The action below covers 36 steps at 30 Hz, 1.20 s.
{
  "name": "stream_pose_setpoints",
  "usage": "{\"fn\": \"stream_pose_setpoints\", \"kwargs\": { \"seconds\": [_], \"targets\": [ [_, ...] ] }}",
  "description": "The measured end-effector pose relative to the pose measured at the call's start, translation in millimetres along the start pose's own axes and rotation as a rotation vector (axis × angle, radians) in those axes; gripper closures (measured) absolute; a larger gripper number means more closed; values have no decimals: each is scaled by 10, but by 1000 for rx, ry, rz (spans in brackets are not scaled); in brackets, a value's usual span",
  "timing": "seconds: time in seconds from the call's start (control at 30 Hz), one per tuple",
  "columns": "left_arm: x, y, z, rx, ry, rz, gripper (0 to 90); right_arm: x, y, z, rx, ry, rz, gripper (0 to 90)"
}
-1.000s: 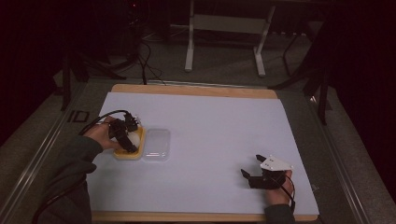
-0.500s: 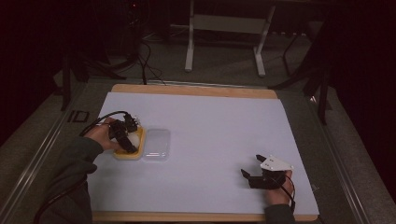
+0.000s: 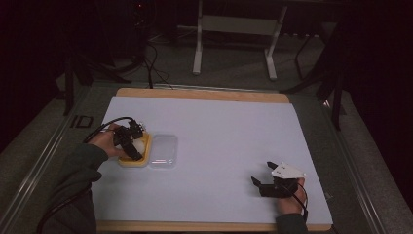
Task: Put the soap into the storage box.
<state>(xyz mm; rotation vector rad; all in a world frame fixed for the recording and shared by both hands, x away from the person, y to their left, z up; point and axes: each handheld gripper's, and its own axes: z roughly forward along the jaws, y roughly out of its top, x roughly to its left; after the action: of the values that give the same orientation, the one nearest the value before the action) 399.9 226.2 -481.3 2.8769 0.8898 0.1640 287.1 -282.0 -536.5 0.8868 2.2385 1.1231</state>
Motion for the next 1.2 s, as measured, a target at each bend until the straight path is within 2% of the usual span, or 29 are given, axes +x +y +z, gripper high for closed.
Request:
{"fn": "stream_pose_setpoints", "kwargs": {
  "seconds": [0.37, 0.7, 1.2],
  "targets": [
    [25, -1, 60, 17, 14, -5, 248, 0, 0, -2, 0, 0, 1, 154],
    [56, -17, 76, 1, 28, -18, 248, 1, -1, -1, -1, 0, 1, 155],
    [93, -36, 121, -15, -12, -46, 244, 4, 0, -1, 0, -1, -1, 155]
  ]
}}
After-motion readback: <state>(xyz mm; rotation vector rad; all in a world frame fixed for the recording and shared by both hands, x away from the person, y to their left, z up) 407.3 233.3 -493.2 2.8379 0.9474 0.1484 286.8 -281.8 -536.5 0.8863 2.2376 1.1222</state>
